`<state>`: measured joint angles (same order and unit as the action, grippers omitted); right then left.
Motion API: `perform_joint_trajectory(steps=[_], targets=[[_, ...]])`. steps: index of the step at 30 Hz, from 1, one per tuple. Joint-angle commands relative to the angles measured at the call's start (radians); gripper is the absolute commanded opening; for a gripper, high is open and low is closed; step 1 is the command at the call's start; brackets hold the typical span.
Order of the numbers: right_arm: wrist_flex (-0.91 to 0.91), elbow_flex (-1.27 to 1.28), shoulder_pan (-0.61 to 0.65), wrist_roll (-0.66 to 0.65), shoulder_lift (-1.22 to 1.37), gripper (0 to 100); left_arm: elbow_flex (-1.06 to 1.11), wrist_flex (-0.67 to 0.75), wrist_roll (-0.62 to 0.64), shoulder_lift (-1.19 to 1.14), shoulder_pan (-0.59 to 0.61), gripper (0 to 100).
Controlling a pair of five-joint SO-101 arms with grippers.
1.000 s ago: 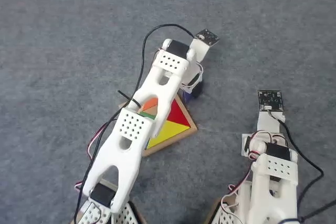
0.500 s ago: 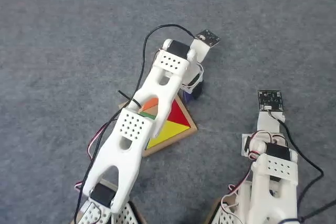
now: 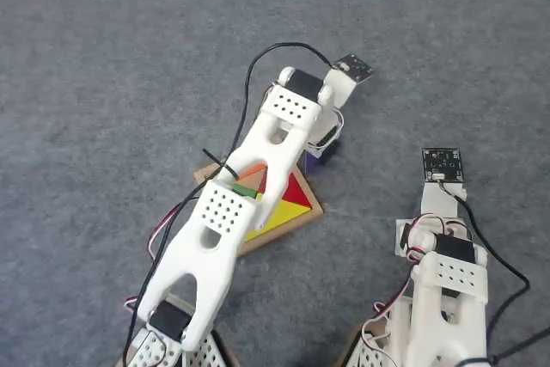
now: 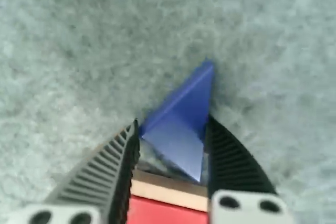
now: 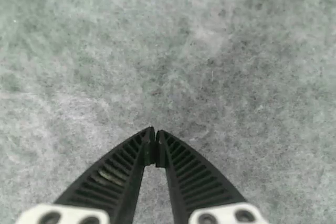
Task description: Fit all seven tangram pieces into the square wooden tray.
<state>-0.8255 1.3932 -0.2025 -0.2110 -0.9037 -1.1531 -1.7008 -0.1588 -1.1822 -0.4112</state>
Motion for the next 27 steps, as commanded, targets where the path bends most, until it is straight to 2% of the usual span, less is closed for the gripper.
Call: perform_joint_trajectory(steps=[1,9,27], targets=[[0.01,-0.006,0.008,-0.011,-0.03,0.7,-0.025,-0.029,-0.006,0.018,-0.02,15],[0.01,-0.006,0.01,-0.011,-0.03,0.7,-0.045,-0.057,-0.005,0.058,-0.035,10],[0.01,-0.006,0.01,-0.011,-0.03,0.7,0.076,-0.057,-0.006,0.068,-0.153,10]])
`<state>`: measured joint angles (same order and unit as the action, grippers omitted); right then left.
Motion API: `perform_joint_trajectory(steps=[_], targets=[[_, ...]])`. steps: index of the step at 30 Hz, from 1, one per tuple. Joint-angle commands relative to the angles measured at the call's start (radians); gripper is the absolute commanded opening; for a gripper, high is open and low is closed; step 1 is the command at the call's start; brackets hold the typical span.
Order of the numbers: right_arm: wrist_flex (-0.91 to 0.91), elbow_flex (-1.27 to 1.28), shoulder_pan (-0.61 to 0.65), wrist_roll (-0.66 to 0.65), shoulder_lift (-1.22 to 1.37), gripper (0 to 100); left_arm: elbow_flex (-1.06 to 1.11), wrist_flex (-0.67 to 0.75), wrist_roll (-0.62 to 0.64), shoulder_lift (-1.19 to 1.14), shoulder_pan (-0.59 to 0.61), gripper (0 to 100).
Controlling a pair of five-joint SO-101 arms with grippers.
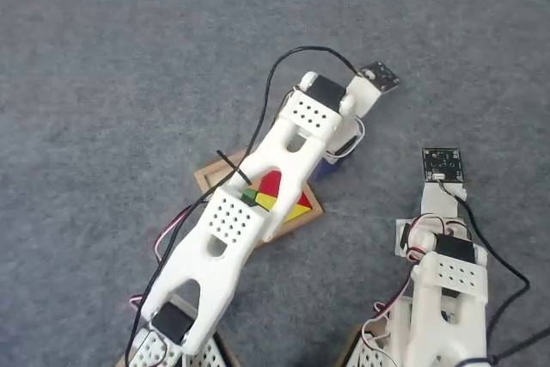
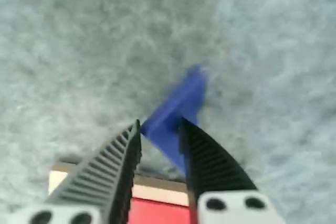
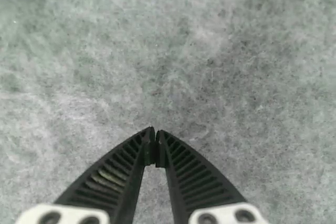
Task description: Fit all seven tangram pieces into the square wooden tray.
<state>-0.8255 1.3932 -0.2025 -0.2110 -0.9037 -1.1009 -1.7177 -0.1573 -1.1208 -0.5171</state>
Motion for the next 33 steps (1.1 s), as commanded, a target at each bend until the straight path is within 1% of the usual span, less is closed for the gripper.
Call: perform_joint_trajectory(steps=[1,3,6,9,10,14,16,20,27,30,33], targets=[[0.01,-0.006,0.01,-0.011,-0.03,0.7,0.024,-0.04,-0.006,0.006,-0.06,10],[0.01,-0.006,0.01,-0.011,-0.03,0.7,0.027,-0.04,0.005,0.008,-0.086,10],[0.01,-0.006,0.008,-0.011,-0.03,0.7,0.024,-0.04,0.06,0.008,-0.133,10],[0.01,-0.006,0.008,-0.011,-0.03,0.7,0.03,-0.04,0.071,-0.002,-0.181,10],[0.01,-0.006,0.008,-0.011,-0.03,0.7,0.038,-0.04,0.074,-0.003,-0.19,10],[0.008,-0.006,0.005,-0.011,-0.036,0.7,0.073,-0.04,0.15,0.003,-0.212,10],[0.01,-0.006,0.001,-0.009,-0.039,0.7,0.074,-0.04,0.155,-0.003,-0.215,10],[0.021,-0.017,-0.11,-0.002,-0.039,0.7,0.093,-0.034,0.155,-0.003,-0.216,10],[0.05,-0.017,-0.134,0.0,-0.039,0.7,0.099,-0.028,0.155,-0.005,-0.215,10],[0.051,-0.031,-0.202,0.0,-0.041,0.7,0.099,-0.029,0.155,-0.005,-0.21,10],[0.051,-0.055,-0.283,0.066,-0.041,0.6,0.097,-0.032,0.166,-0.002,-0.186,10]])
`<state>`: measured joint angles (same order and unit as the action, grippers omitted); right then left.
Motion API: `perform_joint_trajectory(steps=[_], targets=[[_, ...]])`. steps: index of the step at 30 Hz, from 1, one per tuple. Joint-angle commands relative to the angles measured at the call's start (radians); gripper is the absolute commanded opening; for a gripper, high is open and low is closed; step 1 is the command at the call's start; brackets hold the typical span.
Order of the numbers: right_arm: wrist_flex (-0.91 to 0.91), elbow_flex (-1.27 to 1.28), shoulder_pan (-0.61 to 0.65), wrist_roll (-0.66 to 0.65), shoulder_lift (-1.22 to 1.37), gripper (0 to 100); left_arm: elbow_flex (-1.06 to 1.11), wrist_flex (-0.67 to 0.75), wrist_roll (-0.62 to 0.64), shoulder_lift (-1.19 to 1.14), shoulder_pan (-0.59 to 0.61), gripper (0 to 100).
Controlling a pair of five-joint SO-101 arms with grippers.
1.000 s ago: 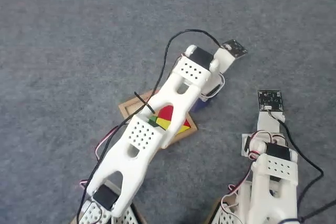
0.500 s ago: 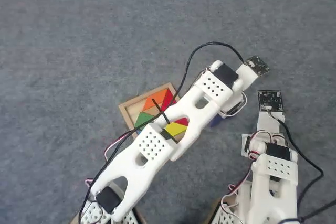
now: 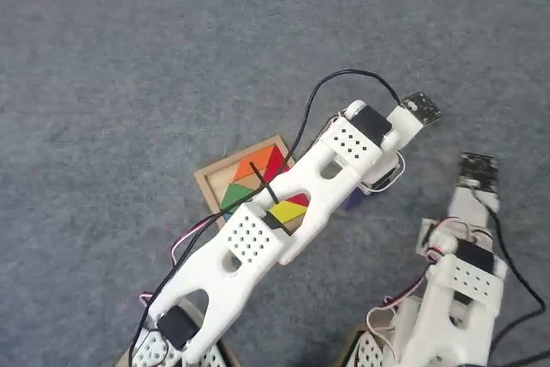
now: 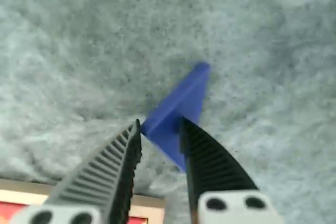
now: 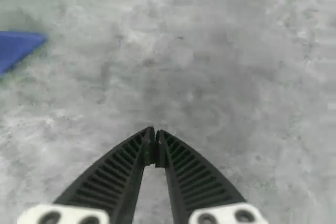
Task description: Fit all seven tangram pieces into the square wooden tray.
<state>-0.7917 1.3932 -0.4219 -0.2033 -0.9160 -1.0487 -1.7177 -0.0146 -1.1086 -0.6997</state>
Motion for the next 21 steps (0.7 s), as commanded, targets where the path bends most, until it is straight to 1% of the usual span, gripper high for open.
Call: perform_joint_trajectory(steps=[1,6,11,13,15,17,18,21], targets=[[0.018,-0.055,-0.068,0.068,-0.028,0.6,0.042,-0.032,0.037,-0.014,0.011,10],[0.018,-0.048,-0.019,0.054,-0.028,0.6,0.039,-0.032,0.064,-0.005,0.087,10],[0.016,-0.046,-0.013,0.052,-0.028,0.6,-0.027,-0.038,0.069,-0.002,0.135,7],[0.013,-0.046,-0.013,0.052,-0.028,0.6,-0.058,-0.041,0.069,0.04,0.18,8],[0.008,-0.051,-0.01,0.041,-0.024,0.6,-0.059,-0.041,0.069,0.133,0.255,11],[0.002,-0.055,0.028,-0.015,-0.018,0.6,-0.041,-0.041,0.069,0.267,0.347,12],[-0.016,-0.06,0.051,-0.04,-0.018,0.6,-0.016,-0.041,0.069,0.345,0.396,13],[-0.111,-0.144,0.114,-0.049,-0.016,0.6,0.108,-0.04,0.069,0.598,0.543,13]])
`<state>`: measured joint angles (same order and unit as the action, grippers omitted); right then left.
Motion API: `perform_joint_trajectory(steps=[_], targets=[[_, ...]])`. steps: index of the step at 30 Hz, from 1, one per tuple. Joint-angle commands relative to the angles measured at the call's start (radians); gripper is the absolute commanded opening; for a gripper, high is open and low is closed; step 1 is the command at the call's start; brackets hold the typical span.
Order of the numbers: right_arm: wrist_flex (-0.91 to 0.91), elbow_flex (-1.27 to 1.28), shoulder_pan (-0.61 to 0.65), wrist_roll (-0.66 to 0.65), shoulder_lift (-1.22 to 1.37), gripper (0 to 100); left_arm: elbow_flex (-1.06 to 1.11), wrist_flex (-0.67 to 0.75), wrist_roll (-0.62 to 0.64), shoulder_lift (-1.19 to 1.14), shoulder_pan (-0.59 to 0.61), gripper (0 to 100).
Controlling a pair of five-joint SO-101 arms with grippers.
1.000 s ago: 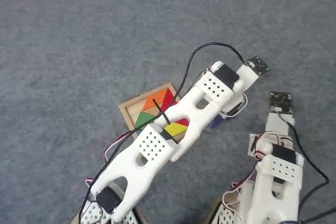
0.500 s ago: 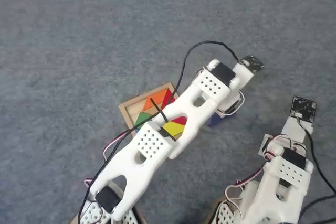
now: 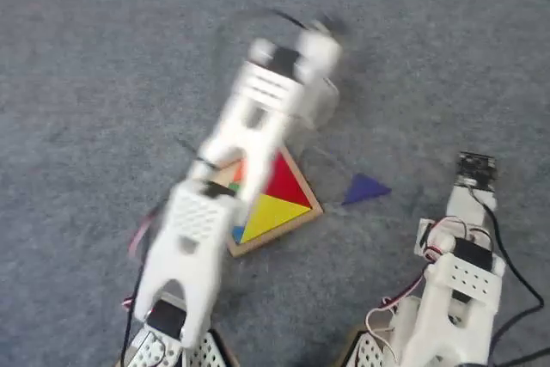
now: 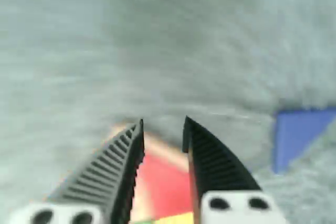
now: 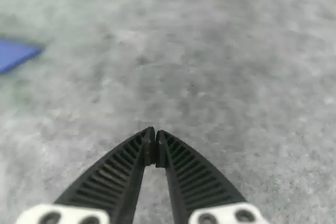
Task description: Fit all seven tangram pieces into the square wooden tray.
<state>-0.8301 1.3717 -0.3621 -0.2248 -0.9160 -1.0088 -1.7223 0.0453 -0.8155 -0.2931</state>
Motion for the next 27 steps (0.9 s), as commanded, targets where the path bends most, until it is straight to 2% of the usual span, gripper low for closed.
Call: perform_joint_trajectory(steps=[1,5,8,10,12,14,16,20,22,24,27], targets=[[-0.111,-0.169,0.082,-0.028,-0.015,0.6,0.114,-0.035,0.009,0.385,0.184,13],[-0.28,-0.388,0.272,-0.014,0.031,0.6,0.395,-0.032,0.009,0.618,0.397,13],[-0.343,-0.543,0.435,0.098,0.154,0.7,0.67,-0.005,0.015,0.678,0.519,13],[-0.34,-0.62,0.518,0.158,0.265,2.9,0.845,0.066,0.018,0.677,0.582,13],[-0.321,-0.674,0.579,0.219,0.378,9.1,1.004,0.206,0.054,0.677,0.638,13],[-0.315,-0.723,0.613,0.344,0.492,14.3,1.125,0.35,0.095,0.68,0.69,13],[-0.312,-0.769,0.631,0.529,0.59,15.9,1.198,0.454,0.12,0.678,0.729,13],[-0.275,-0.898,0.654,0.977,0.763,16.2,1.228,0.499,0.129,0.677,0.758,13],[-0.274,-0.967,0.659,1.155,0.84,16.2,1.254,0.517,0.129,0.677,0.75,13],[-0.274,-1.003,0.654,1.211,0.911,16.2,1.28,0.559,0.129,0.677,0.747,13],[-0.274,-1.025,0.61,1.223,1.006,15.8,1.302,0.597,0.129,0.678,0.752,13]])
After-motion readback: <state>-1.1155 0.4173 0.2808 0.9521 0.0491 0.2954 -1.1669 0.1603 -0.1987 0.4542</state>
